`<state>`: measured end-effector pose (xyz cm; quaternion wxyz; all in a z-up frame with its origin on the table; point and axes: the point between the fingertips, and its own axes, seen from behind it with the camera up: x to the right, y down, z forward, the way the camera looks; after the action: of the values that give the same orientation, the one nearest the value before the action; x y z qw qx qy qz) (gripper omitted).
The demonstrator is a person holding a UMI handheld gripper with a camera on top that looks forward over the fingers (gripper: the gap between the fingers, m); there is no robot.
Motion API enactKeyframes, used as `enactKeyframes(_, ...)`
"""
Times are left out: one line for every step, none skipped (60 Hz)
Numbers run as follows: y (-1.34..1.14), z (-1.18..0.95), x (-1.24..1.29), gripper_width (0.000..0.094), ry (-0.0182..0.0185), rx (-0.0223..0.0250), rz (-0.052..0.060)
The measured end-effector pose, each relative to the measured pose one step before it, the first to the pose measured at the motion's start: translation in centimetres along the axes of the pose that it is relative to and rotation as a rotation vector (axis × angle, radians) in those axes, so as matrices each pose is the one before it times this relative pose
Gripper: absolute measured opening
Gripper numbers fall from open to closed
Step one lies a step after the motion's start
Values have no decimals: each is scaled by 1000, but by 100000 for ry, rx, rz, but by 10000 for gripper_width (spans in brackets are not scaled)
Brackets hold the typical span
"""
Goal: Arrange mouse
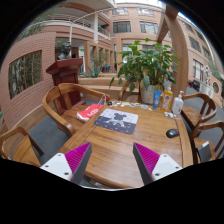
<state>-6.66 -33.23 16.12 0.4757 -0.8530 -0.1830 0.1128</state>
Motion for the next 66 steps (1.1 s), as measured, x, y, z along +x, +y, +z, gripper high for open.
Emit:
enactKeyframes(318,-39,104,853,321,-977,557)
enactKeyframes(363,3,183,853,347,-1055,567)
enactKeyframes(406,61,213,853,386,-1116,662)
enactKeyframes(500,524,607,852,403,-1084,689)
enactKeyframes(538,904,795,850,407,-1024,640)
enactKeyframes(477,-1346,-482,851,426,-1173,815)
enactKeyframes(634,2020,1638,850,407,-836,806)
enactKeyframes(504,636,714,852,570,-1077,821)
enactKeyframes(519,603,747,852,649,-1064,823)
enactKeyframes(485,569,745,851,754,-1043,765)
enactKeyframes(481,551,754,852,847,-861,681)
enactKeyframes(414,530,808,850,981,-776,566)
enactKeyframes(393,510,845,851,1133,-764,512)
enactKeyframes(368,484,915,851,1307,-732,539)
enactKeyframes(345,450,931,849,1417,-626,570)
enactKeyframes(274,498,923,849,1459,-460,559)
enactKeyframes(203,504,930,850,1468,-285,560)
enactKeyframes(163,493,952,851,1491,-278,613)
enactKeyframes(152,516,974,851,1516,-313,738)
enactKeyframes(101,549,943,852,1554,-228,841)
enactKeyframes(-6,552,910,853,1507,-82,837)
enactKeyframes(-85,579,877,854,1277,58,748)
enactKeyframes(-111,596,813,853,1128,200,719)
enactKeyframes(-163,619,821,850,1170,343,815)
enactKeyframes(-270,569,873,848,1360,521,904)
enactKeyframes(-326,606,855,850,1397,727,865)
enactKeyframes(-344,607,811,851,1311,771,727)
enactKeyframes(-359,621,748,850,1225,703,529)
enactKeyframes(-372,649,674,851,1081,654,419)
enactKeyframes(-414,661,644,850,954,632,392)
enactKeyframes(-431,676,618,852,948,698,555)
enactKeyframes(-493,681,567,849,904,769,672)
enactKeyframes(-493,689,475,850,692,841,646)
enactKeyframes(-499,686,394,851,411,785,524)
enactKeyframes(-453,648,316,852,141,611,444)
enactKeyframes(-419,639,259,849,21,523,431)
enactKeyframes(-405,649,239,852,5,432,413)
enactKeyframes(-349,645,207,849,53,232,469)
enactKeyframes(-300,626,231,850,118,-32,513)
enactKeyframes(-223,684,210,849,116,-283,553)
enactKeyframes(-204,629,183,848,119,-414,568)
enactKeyframes(-223,627,179,848,53,-337,609)
enactKeyframes(-260,627,119,848,-63,-265,754)
enactKeyframes(-250,610,49,847,-262,-214,892)
enactKeyframes(-251,554,9,848,-447,-146,934)
enactKeyframes(-222,549,-23,849,-591,-56,863)
enactKeyframes(-180,476,-48,847,-645,-109,805)
enactKeyframes(-121,502,-4,850,-482,-294,836)
enactKeyframes(-68,477,46,848,-222,-589,885)
enactKeyframes(-14,470,95,847,5,-794,840)
enactKeyframes(10,462,110,846,143,-962,759)
enactKeyframes(-378,303,167,844,479,366,212)
enactKeyframes(-536,362,151,837,603,1371,-355)
enactKeyframes(-237,303,274,841,1049,170,-29)
enactKeyframes(-192,298,120,846,643,-92,-128)
enactKeyframes(-149,300,85,840,501,-120,49)
enactKeyframes(-92,287,35,844,236,-288,194)
enactKeyframes(-151,227,-42,845,269,-288,227)
enactKeyframes(-183,247,-8,845,164,-21,279)
enactKeyframes(-276,257,-6,844,125,390,103)
enactKeyframes(-192,294,-29,843,120,73,134)
enactKeyframes(-170,257,-20,841,247,-52,63)
enactKeyframes(-208,277,22,836,374,149,-132)
enactKeyframes(-288,548,253,829,317,-39,-137)
enactKeyframes(-138,133,-195,818,842,6,-354)
enactKeyframes(-132,276,11,805,858,5,-399)
